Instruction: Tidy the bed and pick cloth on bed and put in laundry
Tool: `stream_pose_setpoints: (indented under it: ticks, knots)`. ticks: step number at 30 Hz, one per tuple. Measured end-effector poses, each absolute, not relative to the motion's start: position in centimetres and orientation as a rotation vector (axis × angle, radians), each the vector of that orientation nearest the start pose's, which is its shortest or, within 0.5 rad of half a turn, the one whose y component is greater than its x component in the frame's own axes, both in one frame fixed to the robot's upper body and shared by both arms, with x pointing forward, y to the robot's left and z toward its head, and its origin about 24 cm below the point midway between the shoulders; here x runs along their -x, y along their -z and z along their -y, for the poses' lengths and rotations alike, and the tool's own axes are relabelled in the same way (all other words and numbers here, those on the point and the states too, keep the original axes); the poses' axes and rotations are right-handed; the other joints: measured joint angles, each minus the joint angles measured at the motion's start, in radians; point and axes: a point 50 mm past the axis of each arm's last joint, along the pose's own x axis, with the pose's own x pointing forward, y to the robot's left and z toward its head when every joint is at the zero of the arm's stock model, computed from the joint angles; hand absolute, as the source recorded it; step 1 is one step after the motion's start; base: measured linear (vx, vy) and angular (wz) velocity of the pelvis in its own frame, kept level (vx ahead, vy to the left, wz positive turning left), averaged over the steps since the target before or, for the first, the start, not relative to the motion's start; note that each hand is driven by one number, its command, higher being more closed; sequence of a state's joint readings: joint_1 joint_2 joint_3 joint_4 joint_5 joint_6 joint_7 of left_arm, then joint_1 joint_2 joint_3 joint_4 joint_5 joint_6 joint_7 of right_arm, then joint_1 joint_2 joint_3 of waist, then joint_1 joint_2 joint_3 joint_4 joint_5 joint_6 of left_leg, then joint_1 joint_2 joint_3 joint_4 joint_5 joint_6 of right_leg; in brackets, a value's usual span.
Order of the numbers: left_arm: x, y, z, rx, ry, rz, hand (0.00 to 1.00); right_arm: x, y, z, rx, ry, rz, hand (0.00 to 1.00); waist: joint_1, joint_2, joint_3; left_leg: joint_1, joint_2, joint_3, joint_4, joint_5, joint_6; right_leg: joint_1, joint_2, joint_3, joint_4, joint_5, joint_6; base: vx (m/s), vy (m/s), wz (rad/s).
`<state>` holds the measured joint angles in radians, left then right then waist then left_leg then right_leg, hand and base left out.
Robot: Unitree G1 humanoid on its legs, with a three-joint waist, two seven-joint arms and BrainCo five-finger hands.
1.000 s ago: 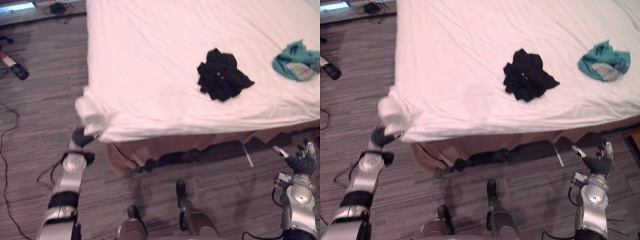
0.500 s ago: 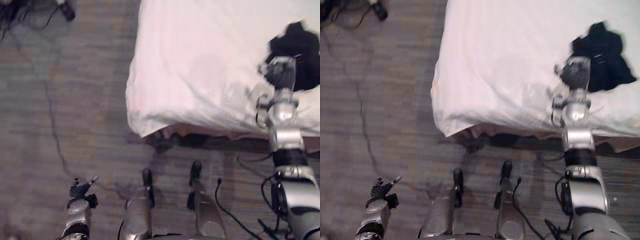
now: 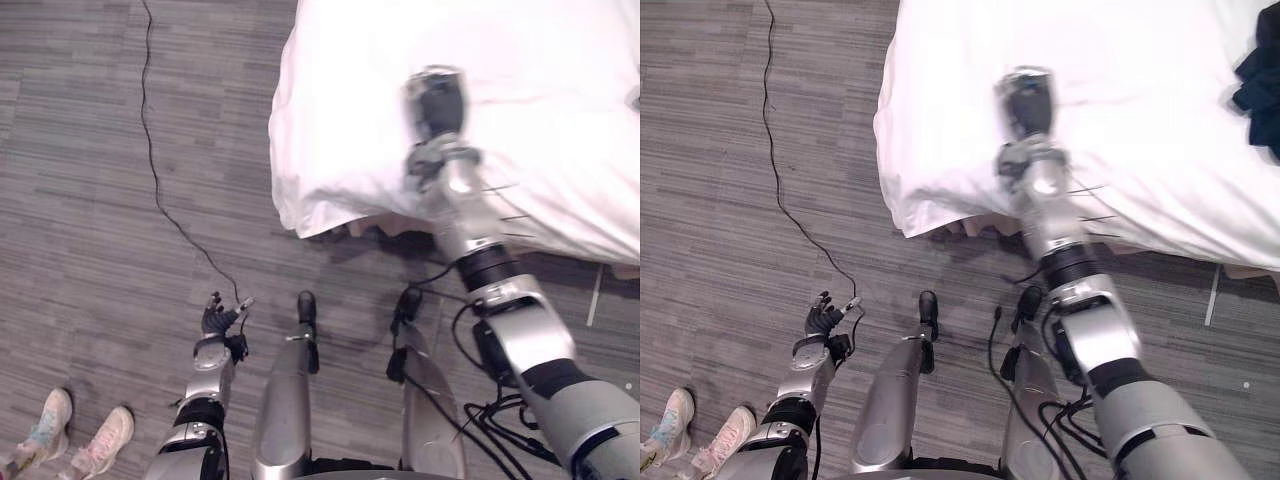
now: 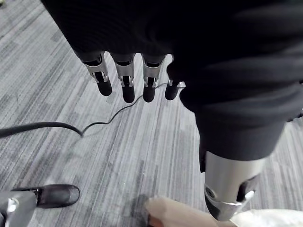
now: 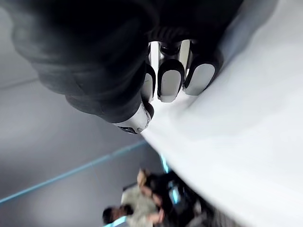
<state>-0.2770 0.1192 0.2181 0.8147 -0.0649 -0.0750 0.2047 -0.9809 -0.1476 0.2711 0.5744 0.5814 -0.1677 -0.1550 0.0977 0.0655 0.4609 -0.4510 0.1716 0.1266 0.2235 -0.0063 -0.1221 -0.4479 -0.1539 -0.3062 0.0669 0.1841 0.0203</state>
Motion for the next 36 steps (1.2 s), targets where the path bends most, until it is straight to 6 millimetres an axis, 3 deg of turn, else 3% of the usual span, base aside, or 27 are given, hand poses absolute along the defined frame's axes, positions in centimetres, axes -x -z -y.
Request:
stream_pose_setpoints:
  ticks: [2,3,6,7,8,10,11,12,15,19,20,22,25,27,28,30,31,32,33,34,36]
  knots:
    - [-26.7,5.6,-21.1,-0.032,-0.359,-0.458,0.00,-35.3,-18.9,1.7,-0.410,-0.530,0.291,1.00,0.003,-0.003,-0.003,0.071,0.023,0.006,-0.053,0.028,-0.016,0.055,0.017,-0.027,0.002,-0.026,-0.006,0.23,-0.102,0.16]
    - [-26.3,6.3,-18.6,-0.103,-0.258,-0.482,0.00,-31.2,-16.1,-2.3,-0.683,-0.800,0.174,1.00,0.017,-0.011,-0.054,0.144,0.019,0.011,-0.106,0.040,-0.023,0.104,0.029,-0.031,-0.004,-0.040,-0.008,0.27,-0.011,0.01]
    - [-26.0,6.7,-18.8,-0.159,-0.220,-0.500,0.00,-32.3,-17.8,0.5,-0.793,-0.719,0.295,1.00,0.004,-0.039,-0.091,0.174,0.011,0.015,-0.118,0.043,-0.021,0.123,0.026,-0.019,-0.005,-0.039,-0.008,0.10,0.019,-0.04]
    - [-25.9,6.9,-18.9,-0.180,-0.212,-0.509,0.00,-33.1,-18.3,2.9,-0.832,-0.639,0.351,1.00,-0.013,-0.046,-0.095,0.180,0.007,0.014,-0.117,0.044,-0.021,0.128,0.027,-0.015,-0.004,-0.039,-0.008,0.00,0.000,0.00]
    - [-25.9,6.9,-18.9,-0.189,-0.203,-0.513,0.00,-33.2,-18.4,4.0,-0.851,-0.603,0.373,1.00,-0.014,-0.047,-0.095,0.182,0.005,0.017,-0.116,0.043,-0.020,0.127,0.027,-0.010,-0.002,-0.039,-0.008,-0.02,0.017,-0.08]
    - [-25.9,7.0,-18.5,-0.217,-0.168,-0.513,0.00,-33.9,-19.0,8.7,-0.957,-0.422,0.500,1.00,-0.014,-0.046,-0.093,0.175,-0.001,0.041,-0.095,0.037,-0.013,0.102,0.012,0.021,0.022,-0.040,-0.004,-0.09,0.043,-0.30]
    - [-26.0,6.9,-18.4,-0.225,-0.159,-0.509,0.00,-34.2,-19.4,11.3,-0.989,-0.327,0.567,1.00,-0.023,-0.041,-0.086,0.146,0.000,0.042,-0.051,0.019,-0.010,0.077,0.011,0.036,0.042,-0.039,-0.003,-0.11,0.048,-0.30]
    - [-26.0,6.9,-18.4,-0.227,-0.159,-0.506,0.00,-34.3,-19.5,12.6,-0.995,-0.278,0.597,1.00,-0.028,-0.036,-0.083,0.125,0.002,0.041,-0.020,0.008,-0.006,0.064,0.011,0.038,0.053,-0.039,-0.003,-0.19,0.026,-0.23]
    - [-26.1,6.8,-17.9,-0.227,-0.138,-0.492,0.00,-34.0,-20.4,19.2,-0.969,-0.058,0.732,1.00,-0.042,0.010,-0.058,-0.001,0.021,0.050,0.122,-0.057,0.003,-0.042,0.011,0.070,0.113,-0.045,0.006,-0.19,0.014,-0.28]
    - [-26.5,6.4,-17.6,-0.197,-0.136,-0.474,0.00,-34.1,-20.8,21.2,-0.941,0.020,0.729,1.00,-0.051,0.048,-0.024,-0.136,0.056,0.076,0.174,-0.066,0.007,-0.198,0.010,0.091,0.163,-0.059,0.022,-0.18,-0.037,-0.33]
    - [-26.7,6.1,-17.3,-0.181,-0.130,-0.461,0.00,-34.2,-20.5,21.2,-0.942,0.027,0.711,1.00,-0.053,0.048,-0.017,-0.154,0.062,0.082,0.193,-0.066,0.006,-0.233,0.006,0.094,0.212,-0.069,0.022,-0.12,-0.079,-0.17]
    - [-27.4,5.3,-16.8,-0.134,-0.138,-0.421,0.00,-35.4,-19.6,21.4,-0.906,0.055,0.612,1.00,-0.047,0.051,0.004,-0.218,0.097,0.090,0.266,-0.078,-0.010,-0.314,0.017,0.093,0.294,-0.092,-0.012,-0.10,-0.133,-0.22]
    - [-28.0,4.8,-16.0,-0.102,-0.131,-0.403,0.00,-36.7,-19.0,21.3,-0.812,0.060,0.513,1.00,-0.050,0.050,0.004,-0.259,0.149,0.100,0.298,-0.079,-0.011,-0.358,0.051,0.085,0.299,-0.102,0.001,-0.05,-0.146,-0.46]
    - [-28.3,4.5,-15.3,-0.086,-0.120,-0.392,0.00,-37.3,-16.6,22.8,-0.776,0.150,0.396,1.00,-0.053,0.050,0.004,-0.251,0.164,0.114,0.313,-0.083,-0.017,-0.359,0.059,0.083,0.318,-0.102,0.001,-0.02,-0.079,-0.25]
    - [-28.3,4.5,-15.0,-0.076,-0.117,-0.389,0.00,-36.9,-13.8,24.4,-0.776,0.253,0.297,1.00,-0.051,0.050,0.004,-0.237,0.173,0.122,0.327,-0.089,-0.027,-0.355,0.063,0.083,0.336,-0.108,-0.007,-0.02,-0.086,-0.22]
    - [-28.2,4.6,-15.0,-0.061,-0.130,-0.399,0.00,-35.3,-9.7,26.0,-0.802,0.374,0.192,1.00,-0.051,0.048,0.005,-0.207,0.186,0.125,0.324,-0.091,-0.029,-0.325,0.077,0.075,0.323,-0.111,-0.011,-0.01,-0.095,-0.27]
    - [-27.9,5.0,-15.4,-0.047,-0.152,-0.422,0.00,-32.3,-4.8,27.2,-0.855,0.505,0.089,1.00,-0.046,0.045,0.004,-0.140,0.217,0.127,0.264,-0.087,-0.034,-0.258,0.096,0.038,0.283,-0.148,0.016,0.02,-0.096,-0.24]
    - [-27.8,5.1,-15.5,-0.048,-0.155,-0.428,0.00,-31.1,-3.1,27.5,-0.874,0.558,0.055,1.00,-0.044,0.044,0.004,-0.110,0.230,0.138,0.249,-0.086,-0.038,-0.258,0.090,0.043,0.369,-0.169,-0.025,0.06,-0.168,0.13]
    - [-27.3,5.6,-15.9,-0.056,-0.163,-0.446,0.00,-28.4,0.0,28.0,-0.893,0.657,-0.015,0.00,-0.066,0.024,-0.001,-0.058,0.221,0.150,0.243,-0.073,-0.059,-0.210,0.072,0.108,0.472,-0.220,-0.069,0.10,-0.227,0.47]
    - [-26.7,6.0,-16.1,-0.048,-0.176,-0.465,0.00,-25.7,2.9,28.3,-0.895,0.740,-0.093,0.00,-0.082,0.016,-0.006,-0.003,0.230,0.161,0.240,-0.063,-0.076,-0.146,0.085,0.112,0.460,-0.267,-0.040,0.13,-0.241,0.35]
    - [-24.7,7.7,-16.8,-0.045,-0.202,-0.543,0.00,-19.9,7.7,28.1,-0.896,0.891,-0.248,0.00,-0.088,-0.019,-0.056,0.159,0.240,0.204,0.161,-0.061,-0.077,-0.010,0.107,0.089,0.379,-0.273,-0.036,0.12,-0.105,-0.22]
